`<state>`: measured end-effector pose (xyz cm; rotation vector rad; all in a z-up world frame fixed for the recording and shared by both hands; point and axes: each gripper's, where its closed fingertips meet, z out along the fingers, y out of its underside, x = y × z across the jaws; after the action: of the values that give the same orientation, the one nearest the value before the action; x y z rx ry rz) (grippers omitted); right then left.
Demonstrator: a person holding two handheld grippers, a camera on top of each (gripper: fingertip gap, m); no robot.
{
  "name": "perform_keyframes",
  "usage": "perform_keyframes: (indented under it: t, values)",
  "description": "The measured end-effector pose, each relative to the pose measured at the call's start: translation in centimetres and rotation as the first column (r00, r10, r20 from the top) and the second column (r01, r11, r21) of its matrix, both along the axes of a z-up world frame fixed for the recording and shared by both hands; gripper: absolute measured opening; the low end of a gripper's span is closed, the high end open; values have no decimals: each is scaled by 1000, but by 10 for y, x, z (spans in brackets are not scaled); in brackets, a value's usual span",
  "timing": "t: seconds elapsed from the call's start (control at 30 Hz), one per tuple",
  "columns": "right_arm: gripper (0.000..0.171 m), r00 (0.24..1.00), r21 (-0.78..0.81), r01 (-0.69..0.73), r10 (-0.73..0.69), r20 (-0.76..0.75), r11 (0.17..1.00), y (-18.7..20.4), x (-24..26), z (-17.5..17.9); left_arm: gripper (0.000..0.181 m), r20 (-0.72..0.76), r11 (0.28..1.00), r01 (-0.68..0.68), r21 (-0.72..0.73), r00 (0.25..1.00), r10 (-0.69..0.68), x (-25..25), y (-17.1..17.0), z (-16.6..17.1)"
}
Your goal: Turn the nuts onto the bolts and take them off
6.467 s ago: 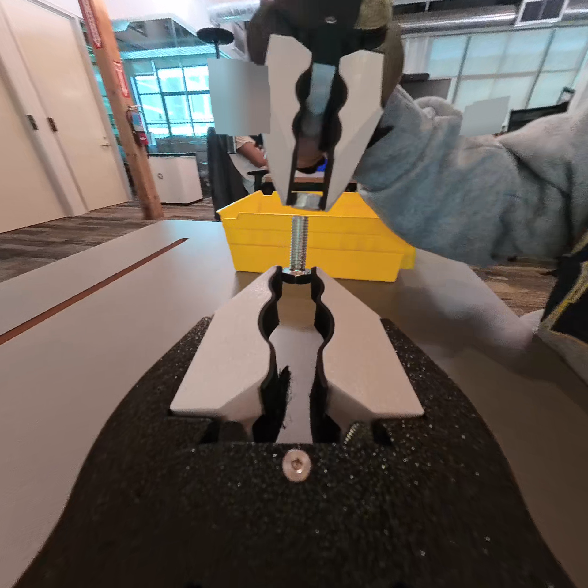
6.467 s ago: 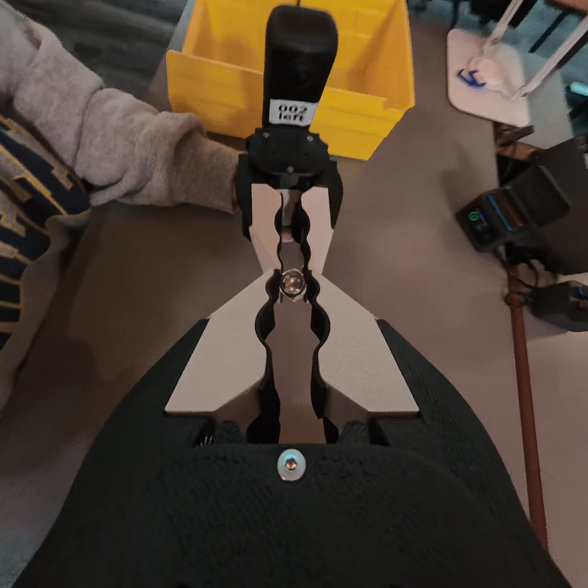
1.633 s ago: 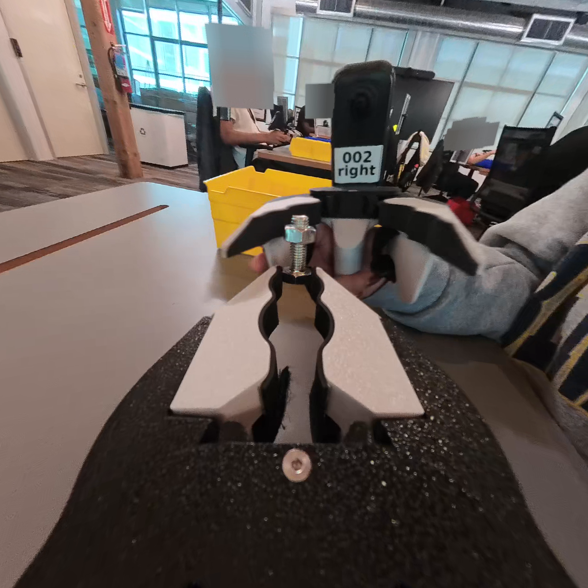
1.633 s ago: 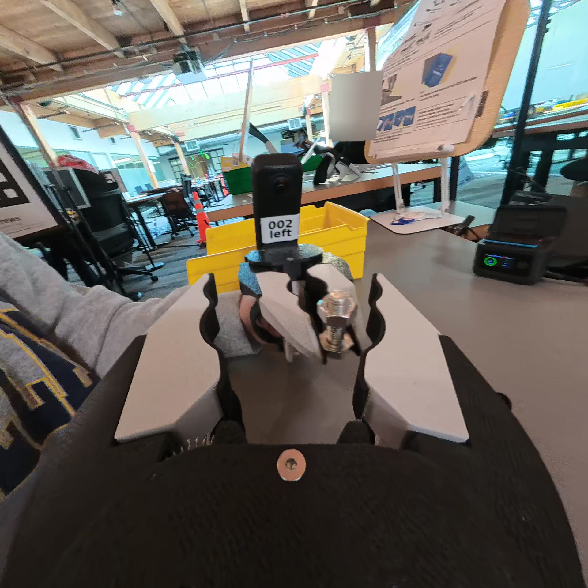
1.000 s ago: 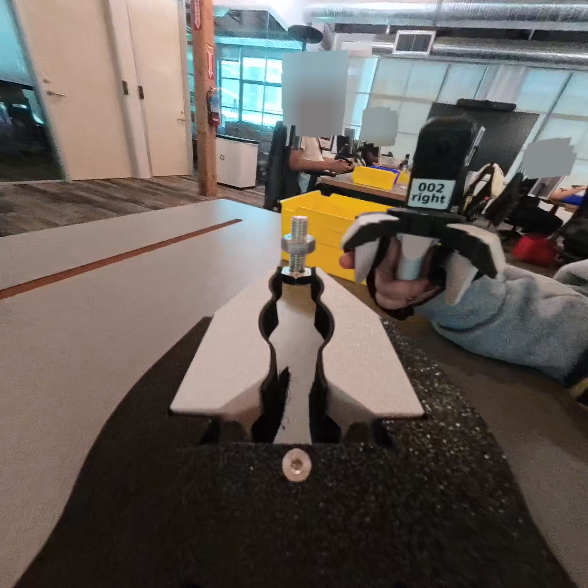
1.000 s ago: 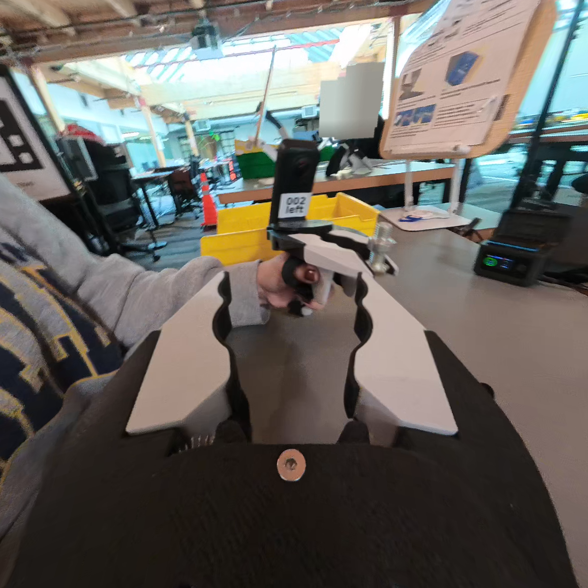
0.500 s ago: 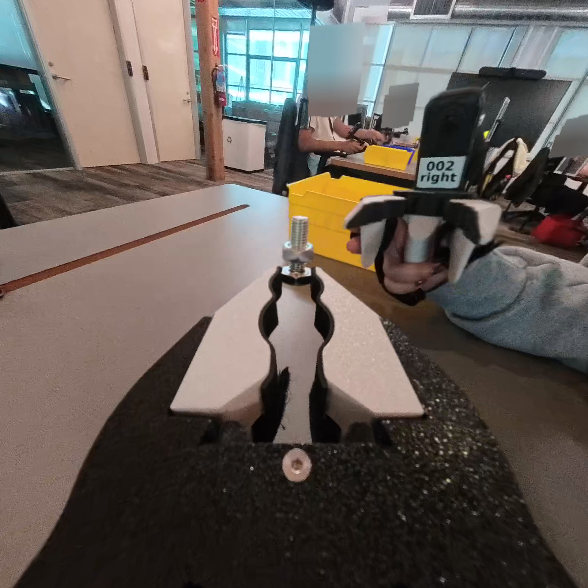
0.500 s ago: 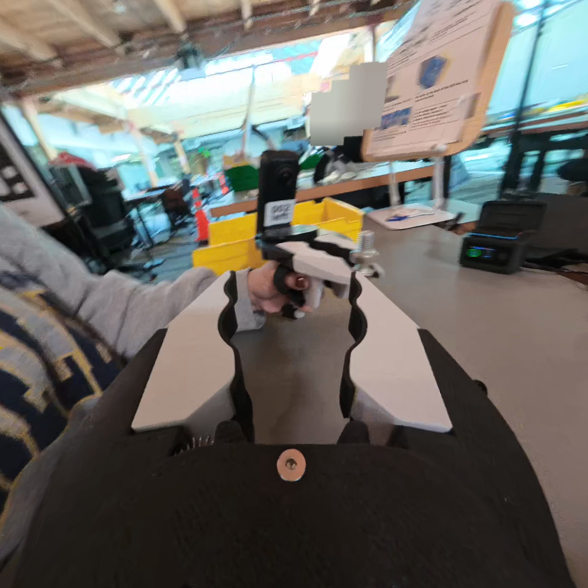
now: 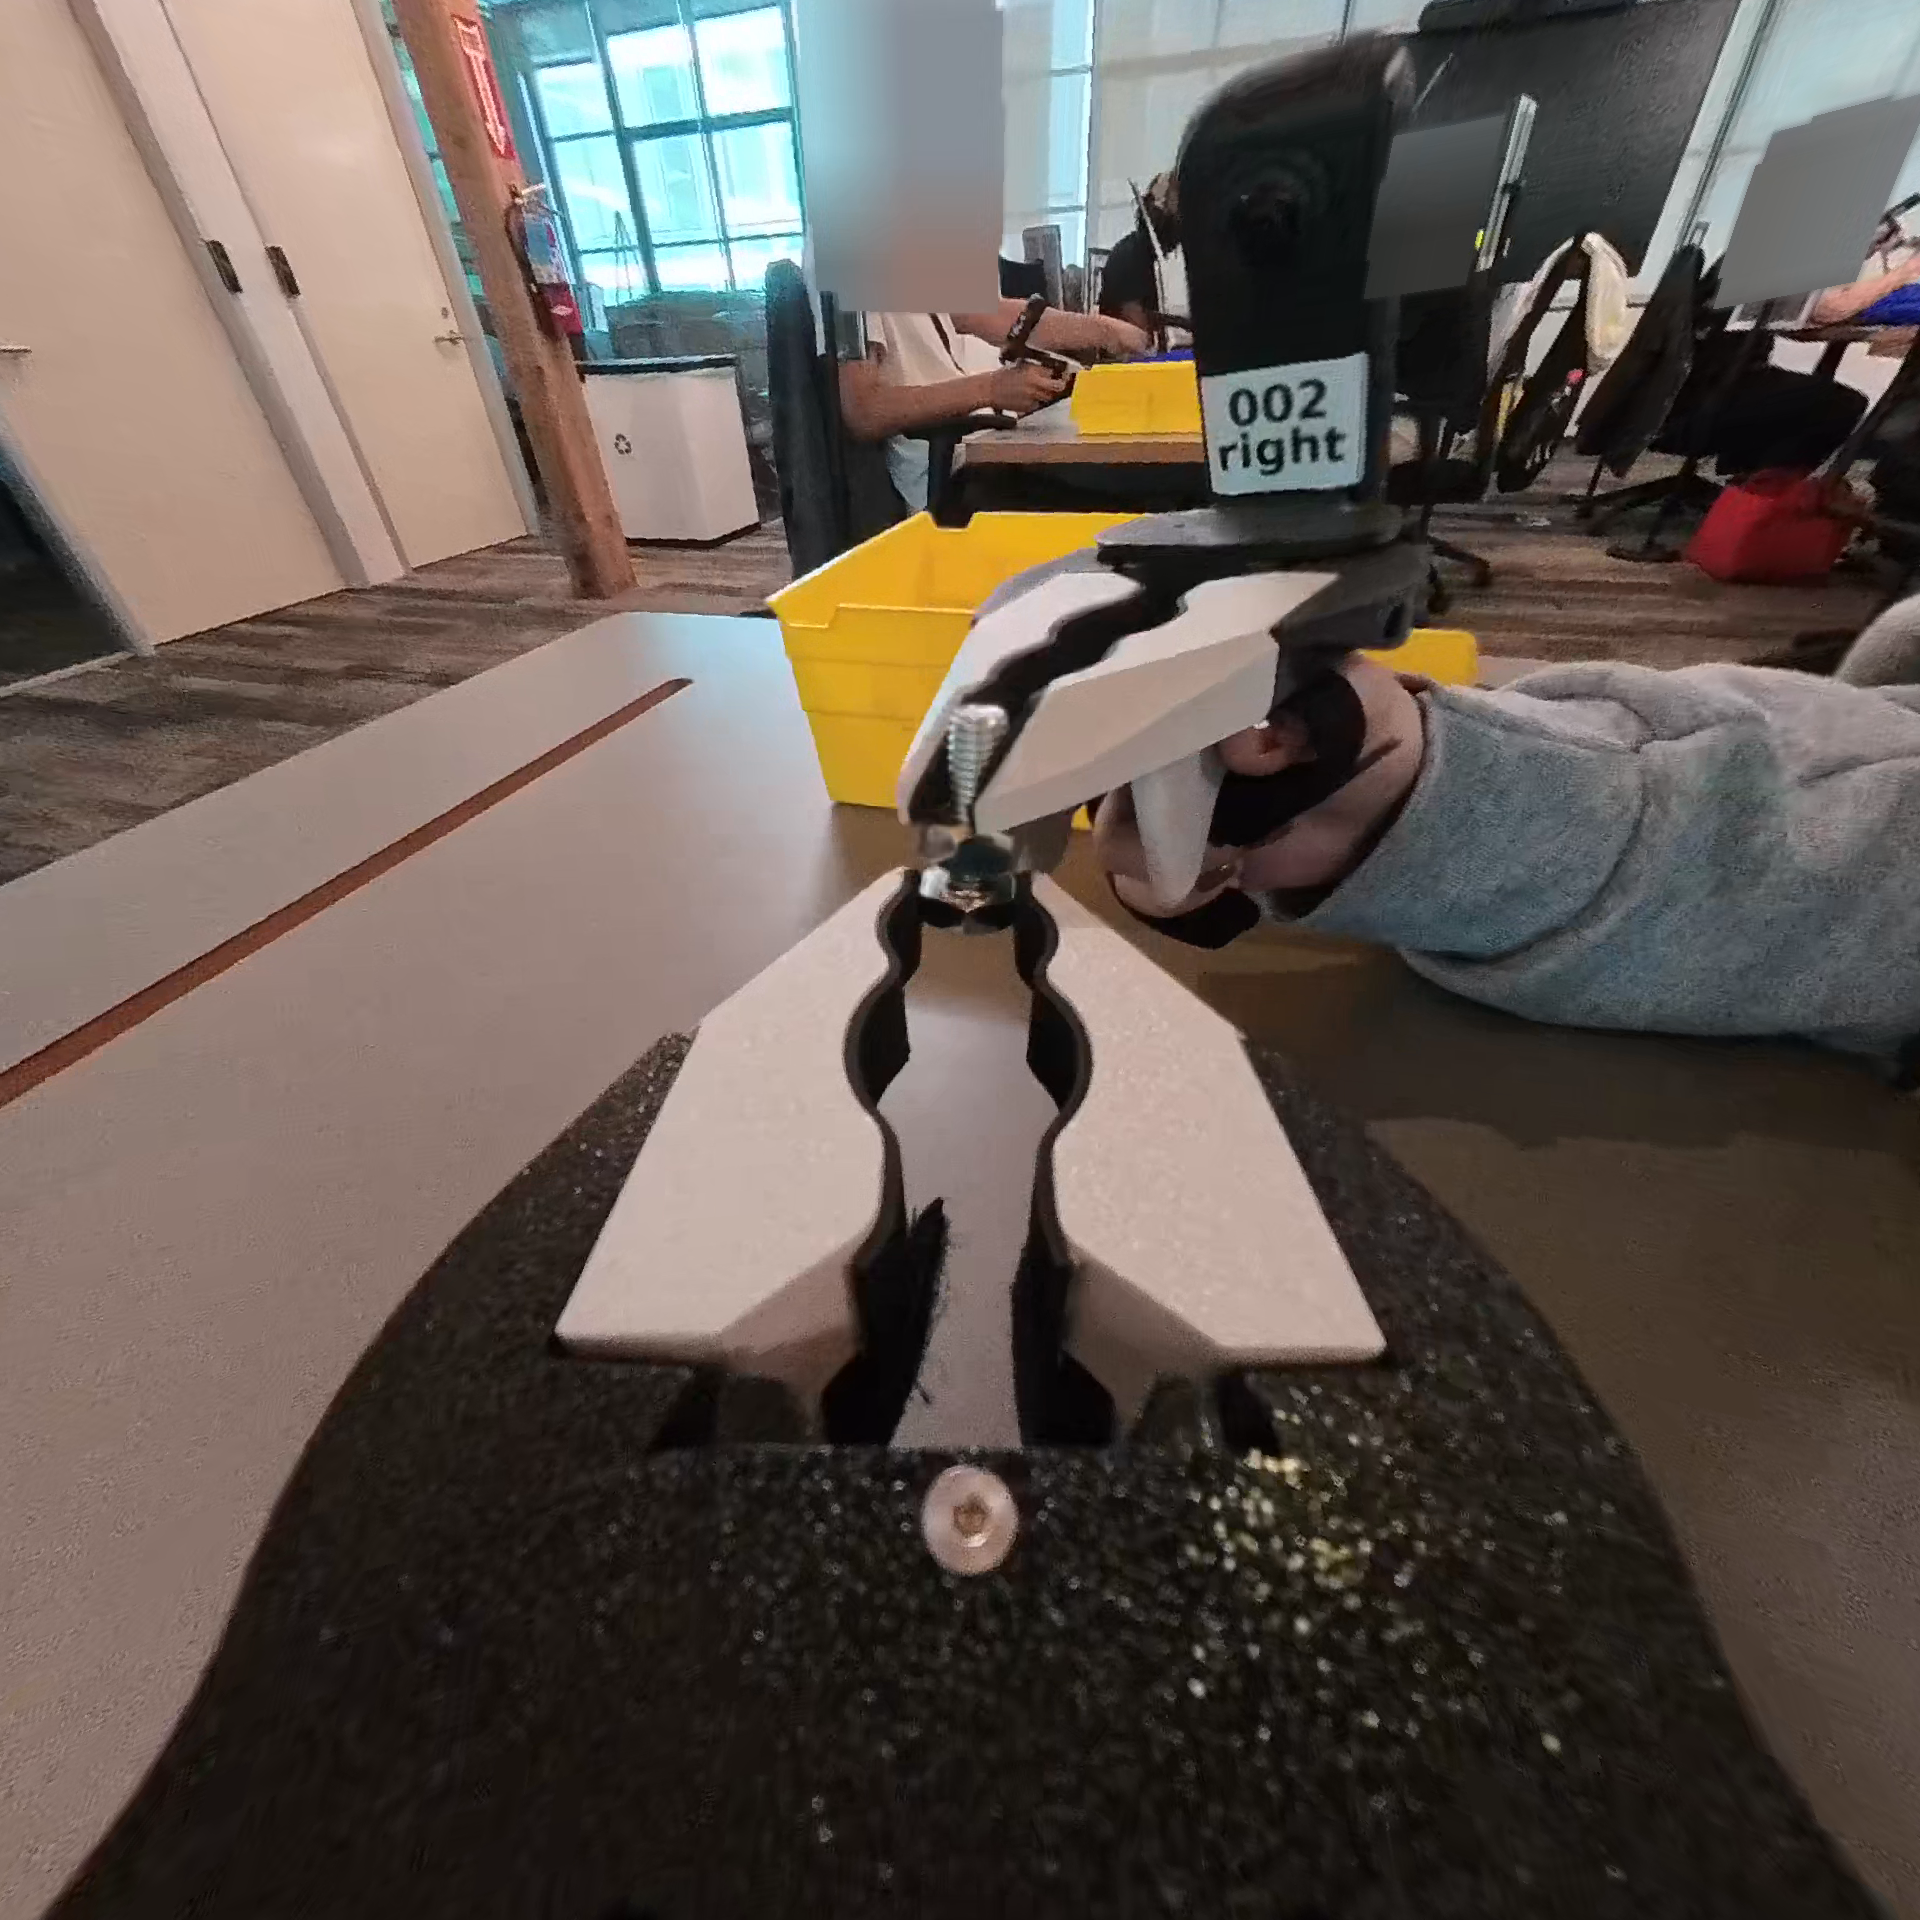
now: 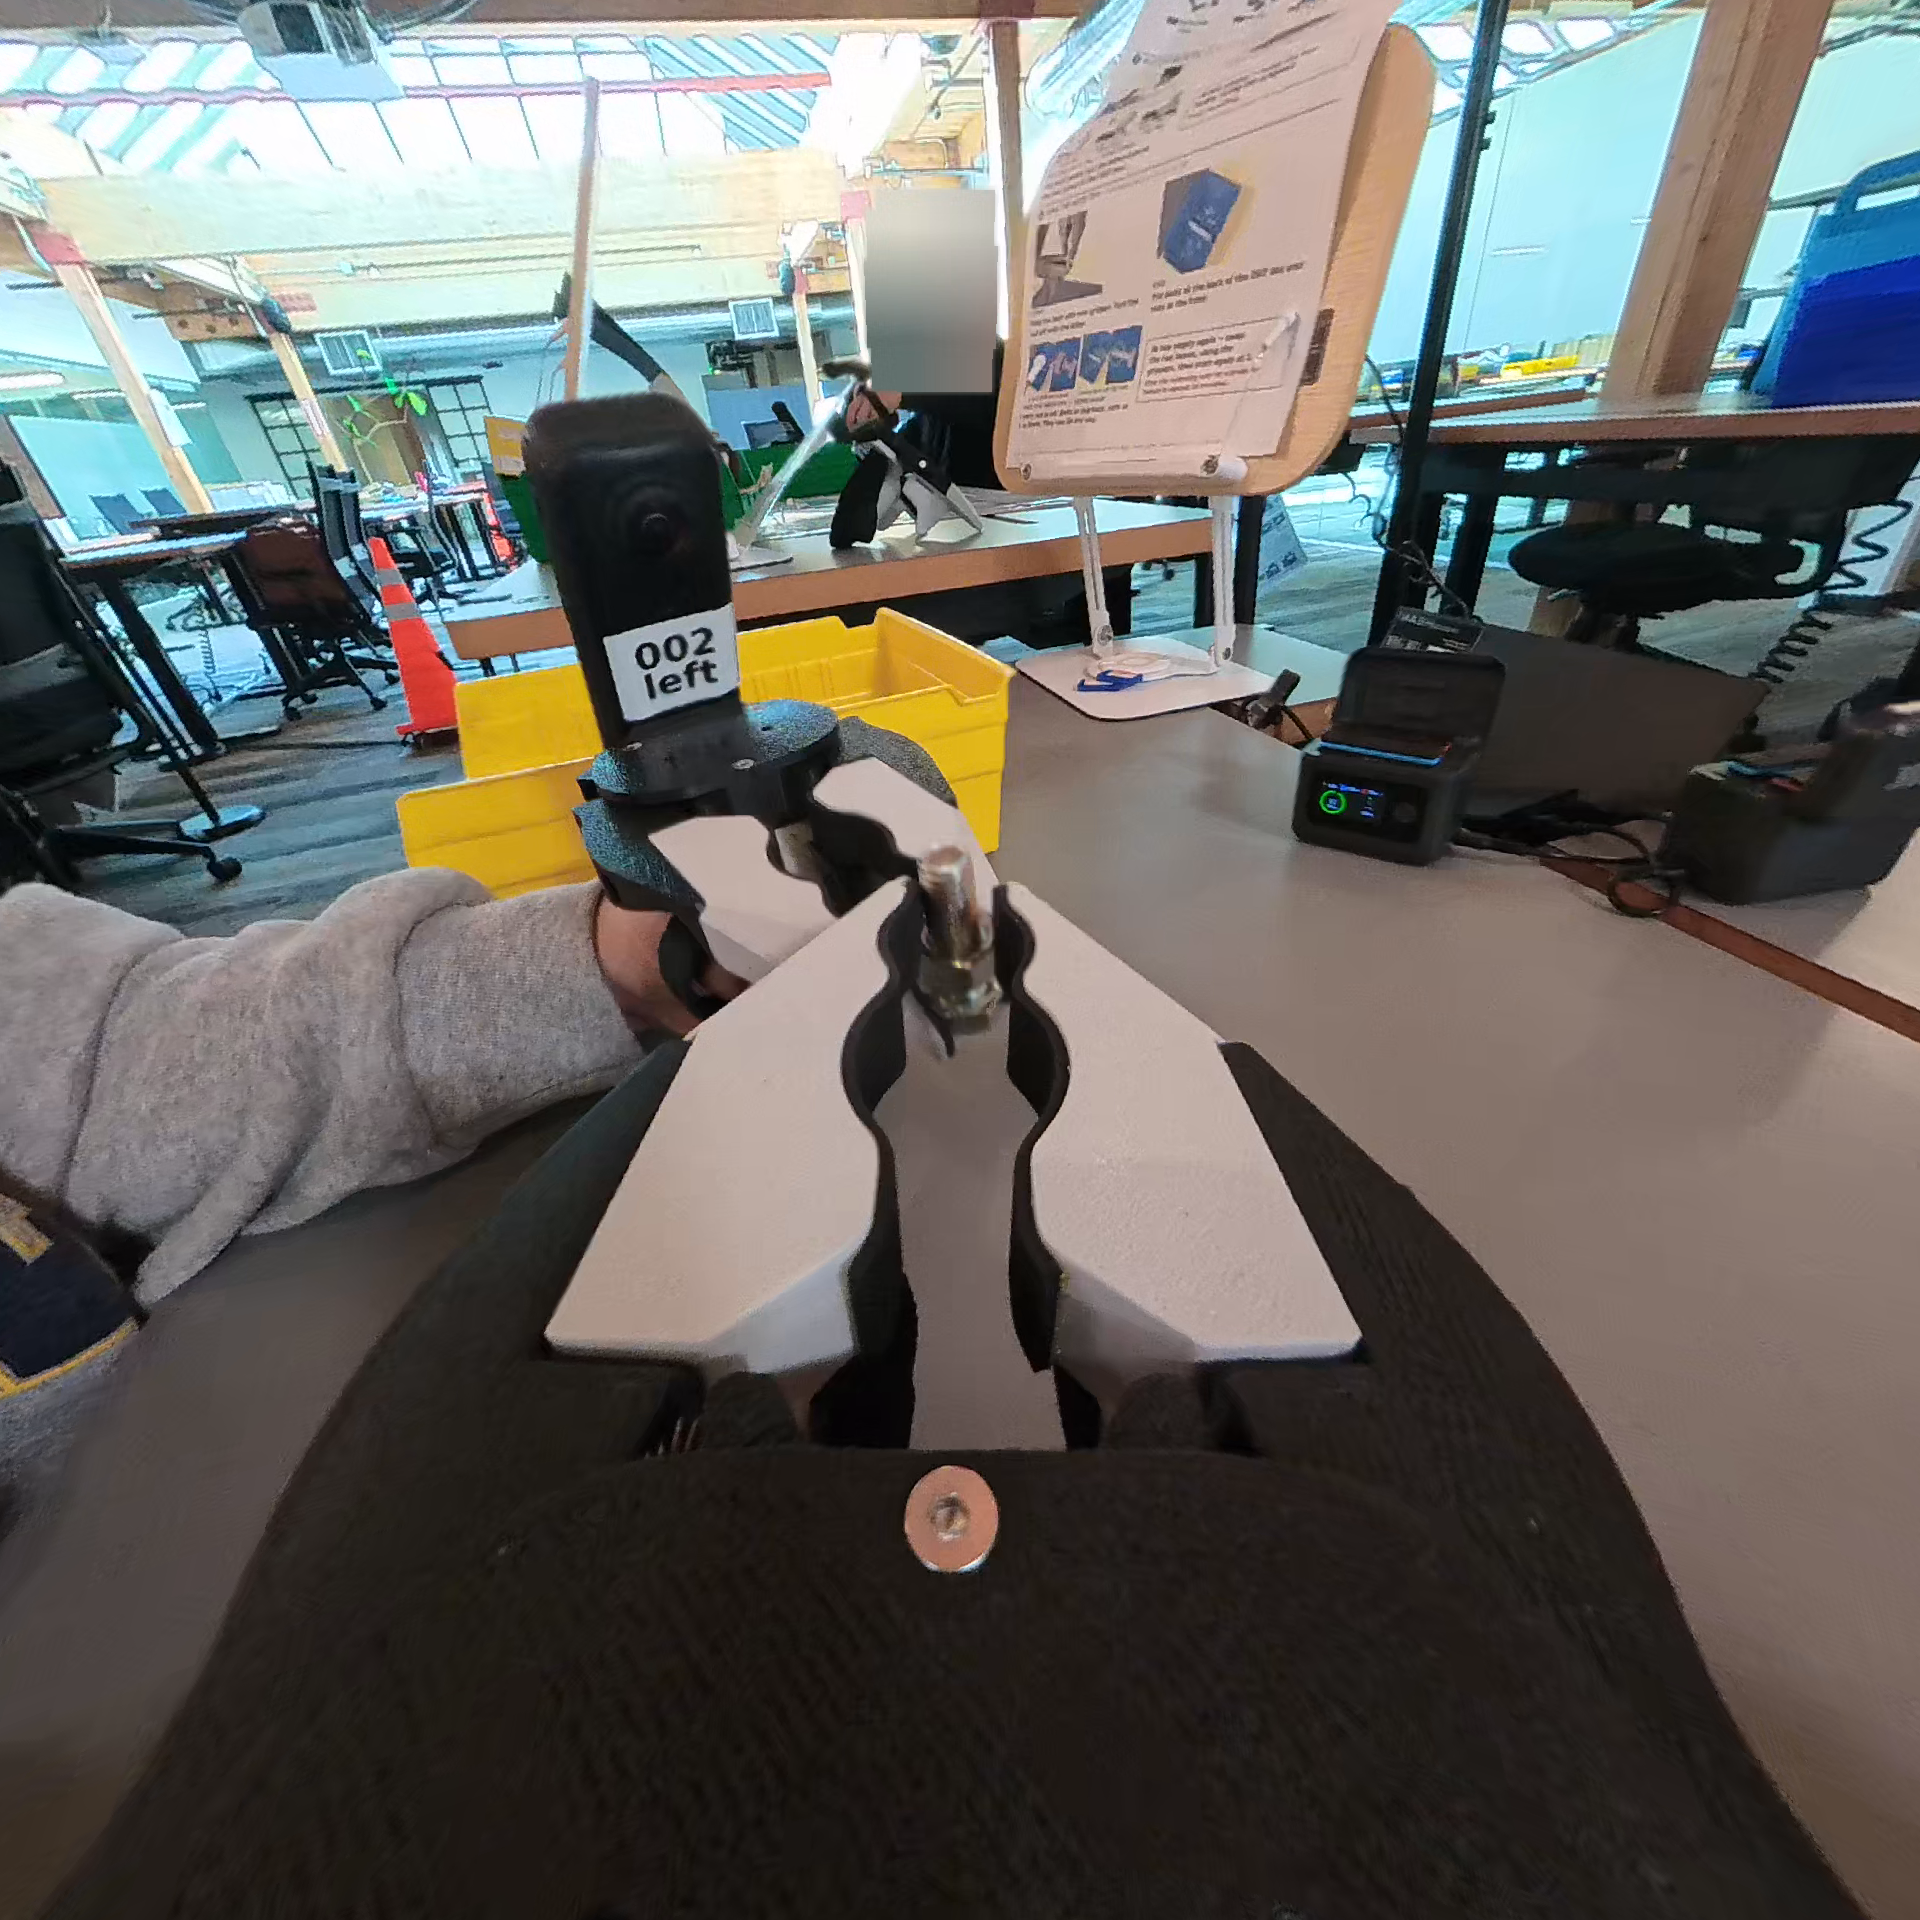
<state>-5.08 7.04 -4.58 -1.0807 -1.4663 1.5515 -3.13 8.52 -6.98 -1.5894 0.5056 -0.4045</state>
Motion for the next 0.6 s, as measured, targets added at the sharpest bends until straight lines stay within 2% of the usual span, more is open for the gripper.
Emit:
perform_keyframes:
  t: [0.07,0.13,0.23,0.3,0.37,0.43,0.5,0.53,0.6]
  values:
    - [8,1000,43,17,-17,14,999,0,1,0,15,6,1000,-6,-9,1000,6,2,1,0]
    - [7,998,27,48,-49,37,998,2,5,9,16,92,999,8,47,996,-12,4,0,12]
    - [8,981,61,149,-156,119,987,14,30,39,70,106,989,-132,70,987,124,-15,8,16]
    - [8,927,150,249,-281,249,957,48,65,50,87,93,966,-240,92,968,231,-35,11,16]
    - [8,779,284,336,-434,453,898,105,113,36,85,100,946,-294,134,954,282,-45,12,22]
    - [8,543,390,375,-540,643,841,164,163,6,83,115,934,-318,165,946,301,-46,11,23]
    - [7,316,407,346,-513,798,845,201,198,-35,90,108,930,-337,147,940,324,-45,15,17]
    - [7,232,397,323,-479,846,859,211,209,-54,95,86,929,-347,126,937,338,-45,18,12]
    - [8,125,392,283,-439,890,875,227,223,-85,109,67,933,-359,30,932,356,-44,24,-3]
